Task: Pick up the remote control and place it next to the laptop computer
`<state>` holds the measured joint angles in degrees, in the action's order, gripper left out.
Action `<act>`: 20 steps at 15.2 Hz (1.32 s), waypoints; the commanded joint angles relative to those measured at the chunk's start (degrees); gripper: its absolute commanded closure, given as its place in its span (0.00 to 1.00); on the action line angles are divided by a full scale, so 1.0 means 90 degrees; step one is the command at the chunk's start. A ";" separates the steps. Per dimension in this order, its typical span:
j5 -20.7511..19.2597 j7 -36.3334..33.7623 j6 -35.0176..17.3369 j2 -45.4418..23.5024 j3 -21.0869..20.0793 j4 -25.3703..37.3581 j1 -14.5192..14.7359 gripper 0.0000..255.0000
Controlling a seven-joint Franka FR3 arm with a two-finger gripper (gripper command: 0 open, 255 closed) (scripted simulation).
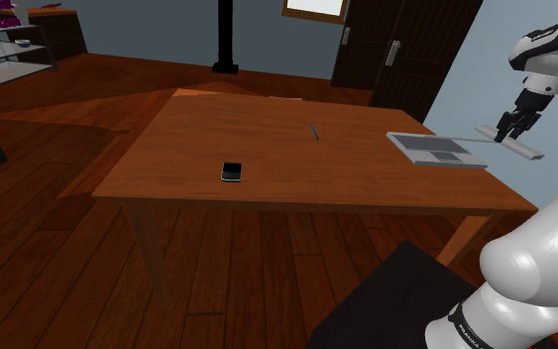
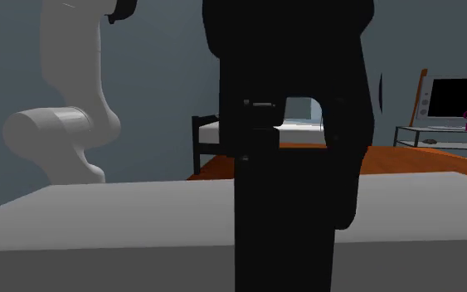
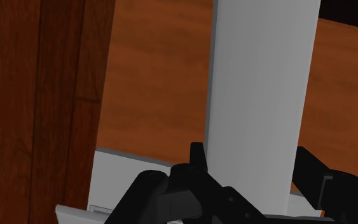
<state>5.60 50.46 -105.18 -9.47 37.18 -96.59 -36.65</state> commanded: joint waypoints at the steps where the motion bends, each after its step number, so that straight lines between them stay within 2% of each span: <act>1: 0.0031 0.0022 -0.0155 -0.0043 -0.0006 -0.0117 -0.0006 1.00; 20: 0.0379 0.0252 -0.1655 -0.0480 -0.0106 -0.1273 -0.0066 1.00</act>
<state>8.84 52.61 -119.18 -13.65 36.29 -107.31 -37.24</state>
